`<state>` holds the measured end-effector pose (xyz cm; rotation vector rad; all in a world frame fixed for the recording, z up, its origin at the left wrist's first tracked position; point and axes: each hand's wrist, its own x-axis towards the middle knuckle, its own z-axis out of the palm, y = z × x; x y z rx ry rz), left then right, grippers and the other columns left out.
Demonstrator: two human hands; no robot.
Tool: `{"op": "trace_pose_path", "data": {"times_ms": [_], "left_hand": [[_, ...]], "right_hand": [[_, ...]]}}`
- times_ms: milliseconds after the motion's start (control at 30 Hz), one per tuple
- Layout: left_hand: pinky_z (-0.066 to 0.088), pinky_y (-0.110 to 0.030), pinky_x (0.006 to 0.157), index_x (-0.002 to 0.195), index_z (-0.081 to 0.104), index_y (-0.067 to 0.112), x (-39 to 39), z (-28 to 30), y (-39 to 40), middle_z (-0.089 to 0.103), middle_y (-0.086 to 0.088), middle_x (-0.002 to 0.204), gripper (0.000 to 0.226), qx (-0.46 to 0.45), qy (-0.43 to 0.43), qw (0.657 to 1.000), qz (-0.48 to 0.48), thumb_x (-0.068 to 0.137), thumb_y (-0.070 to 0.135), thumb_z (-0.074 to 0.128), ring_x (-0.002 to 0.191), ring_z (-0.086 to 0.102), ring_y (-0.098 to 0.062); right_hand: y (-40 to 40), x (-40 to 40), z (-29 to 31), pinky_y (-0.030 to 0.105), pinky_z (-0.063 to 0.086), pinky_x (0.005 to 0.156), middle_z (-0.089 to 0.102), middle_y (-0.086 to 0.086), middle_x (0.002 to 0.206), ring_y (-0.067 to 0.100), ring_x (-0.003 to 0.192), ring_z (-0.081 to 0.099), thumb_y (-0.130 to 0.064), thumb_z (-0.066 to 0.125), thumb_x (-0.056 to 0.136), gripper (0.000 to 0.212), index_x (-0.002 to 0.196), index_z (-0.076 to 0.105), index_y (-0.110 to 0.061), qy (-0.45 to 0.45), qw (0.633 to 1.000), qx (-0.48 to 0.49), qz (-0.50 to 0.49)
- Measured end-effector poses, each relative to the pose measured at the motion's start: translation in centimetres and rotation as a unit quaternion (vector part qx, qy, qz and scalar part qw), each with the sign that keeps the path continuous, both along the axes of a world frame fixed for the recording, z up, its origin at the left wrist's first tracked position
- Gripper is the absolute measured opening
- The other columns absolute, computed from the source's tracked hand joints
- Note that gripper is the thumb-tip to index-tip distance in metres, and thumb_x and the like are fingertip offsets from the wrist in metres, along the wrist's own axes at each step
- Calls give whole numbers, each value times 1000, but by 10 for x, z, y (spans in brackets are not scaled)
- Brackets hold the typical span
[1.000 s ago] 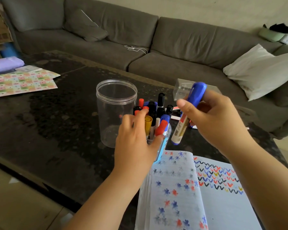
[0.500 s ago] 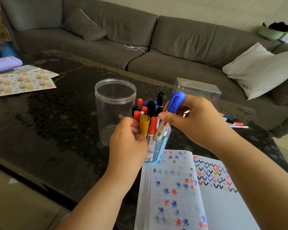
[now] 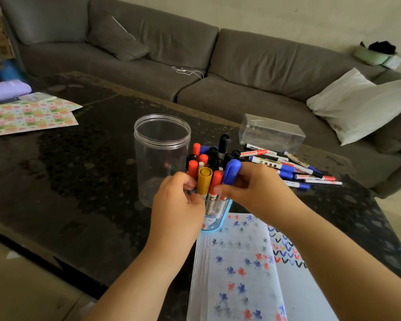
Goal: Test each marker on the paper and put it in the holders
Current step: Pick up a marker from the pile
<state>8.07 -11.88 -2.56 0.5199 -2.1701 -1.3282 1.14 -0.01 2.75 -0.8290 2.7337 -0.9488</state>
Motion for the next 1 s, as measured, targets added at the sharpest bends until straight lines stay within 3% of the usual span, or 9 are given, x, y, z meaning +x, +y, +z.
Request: {"op": "trace_pose_path", "data": {"times_ms": [167,267,433,533,633,767,833,1000], "left_hand": [[44,-12,64,90,58,19,0,0,0,57,5,92,12,-3,-1,1000,-4,85,7,57,81,57,-8],[41,-10,62,90,58,19,-1,-1,1,56,5,92,13,-8,-2,1000,7,85,7,57,80,56,-7],[39,-10,58,88,53,19,-1,-1,5,46,9,88,15,-27,3,999,31,83,6,59,75,52,-5],[41,-15,54,80,50,17,2,-1,11,49,7,76,11,-28,4,999,35,82,14,61,66,51,-8],[50,-30,54,74,51,19,5,-1,22,54,6,63,14,-58,-4,998,4,85,23,59,62,57,-9],[43,-26,52,71,55,21,3,-3,42,57,6,60,14,-112,8,992,-64,84,23,60,59,56,-12],[40,-26,54,73,58,19,-3,-6,51,52,6,56,11,-121,17,987,-103,84,21,60,56,51,-11],[41,-22,62,88,59,20,-28,-13,77,55,8,75,4,-150,-18,974,-169,87,20,54,68,50,-7]], "right_hand": [[1,2,8,7,41,51,55,-9,62,2,53,51,-43,65,80,21,95,53,-33,116,990,-68,-36],[-1,1,6,5,42,57,56,-13,67,1,59,55,-33,61,88,7,91,60,-26,152,987,-51,-24],[0,0,-6,3,40,59,52,-16,63,-13,64,52,-25,61,89,16,77,52,-28,132,988,-77,-22],[3,1,-6,7,43,60,55,-14,67,-3,62,54,-25,60,90,16,78,50,-31,116,990,-77,-17],[12,3,-11,13,50,65,63,-11,79,4,71,60,-22,59,91,12,88,53,-32,78,991,-102,-23],[46,6,-28,16,51,71,64,-11,84,6,77,63,-22,61,90,16,92,54,-36,46,987,-128,-90],[68,3,-38,11,48,68,64,-13,86,3,79,62,-22,61,90,12,93,56,-33,24,985,-105,-132],[122,-18,-61,8,40,64,63,-7,98,4,84,58,-22,59,92,18,109,60,-24,-30,974,-13,-222]]}}
